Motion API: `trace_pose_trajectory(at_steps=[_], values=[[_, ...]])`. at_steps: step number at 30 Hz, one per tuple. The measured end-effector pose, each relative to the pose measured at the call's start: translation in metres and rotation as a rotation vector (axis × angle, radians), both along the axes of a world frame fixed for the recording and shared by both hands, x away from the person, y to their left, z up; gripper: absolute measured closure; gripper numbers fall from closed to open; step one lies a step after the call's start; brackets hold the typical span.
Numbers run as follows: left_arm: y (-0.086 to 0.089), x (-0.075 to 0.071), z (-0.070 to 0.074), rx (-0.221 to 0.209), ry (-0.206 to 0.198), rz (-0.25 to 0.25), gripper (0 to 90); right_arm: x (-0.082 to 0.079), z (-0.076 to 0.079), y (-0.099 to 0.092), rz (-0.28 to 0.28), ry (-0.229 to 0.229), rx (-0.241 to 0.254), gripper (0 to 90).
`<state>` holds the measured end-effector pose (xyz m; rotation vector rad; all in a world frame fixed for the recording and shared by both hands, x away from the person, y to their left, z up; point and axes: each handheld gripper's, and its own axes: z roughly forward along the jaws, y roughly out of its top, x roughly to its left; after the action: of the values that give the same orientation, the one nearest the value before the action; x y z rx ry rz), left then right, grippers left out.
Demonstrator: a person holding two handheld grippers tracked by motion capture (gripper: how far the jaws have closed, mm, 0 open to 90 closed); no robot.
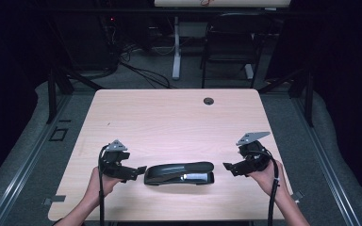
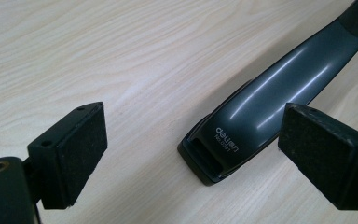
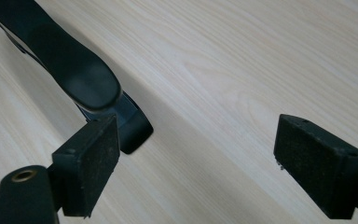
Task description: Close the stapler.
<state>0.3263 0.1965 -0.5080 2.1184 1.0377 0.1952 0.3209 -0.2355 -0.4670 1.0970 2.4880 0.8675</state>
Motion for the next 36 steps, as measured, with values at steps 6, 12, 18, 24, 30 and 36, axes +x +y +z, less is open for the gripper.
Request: trace_pose_trajectory(at_steps=[6, 12, 18, 24, 30, 36], values=[[0.001, 0.000, 0.000, -0.002, 0.001, 0.000, 8.1, 0.001, -0.009, -0.007, -0.024, 0.032, -0.021, 7.6], [0.001, 0.000, 0.000, -0.002, 0.002, 0.000, 8.1, 0.001, -0.019, -0.016, -0.045, 0.061, -0.040, 3.3], [0.002, -0.001, 0.000, -0.001, 0.000, 0.001, 8.1, 0.001, -0.032, -0.027, -0.080, 0.122, -0.053, 0.0], [0.001, -0.001, 0.001, -0.001, 0.001, -0.001, 8.0, 0.002, -0.050, -0.040, -0.107, 0.193, -0.089, 0.0], [0.002, 0.000, 0.001, 0.000, 0.002, -0.004, 8.1, 0.008, -0.064, -0.046, -0.121, 0.257, -0.129, 0.0], [0.002, -0.001, 0.001, -0.001, -0.001, -0.006, 8.1, 0.007, -0.064, -0.043, -0.116, 0.257, -0.131, 0.0]])
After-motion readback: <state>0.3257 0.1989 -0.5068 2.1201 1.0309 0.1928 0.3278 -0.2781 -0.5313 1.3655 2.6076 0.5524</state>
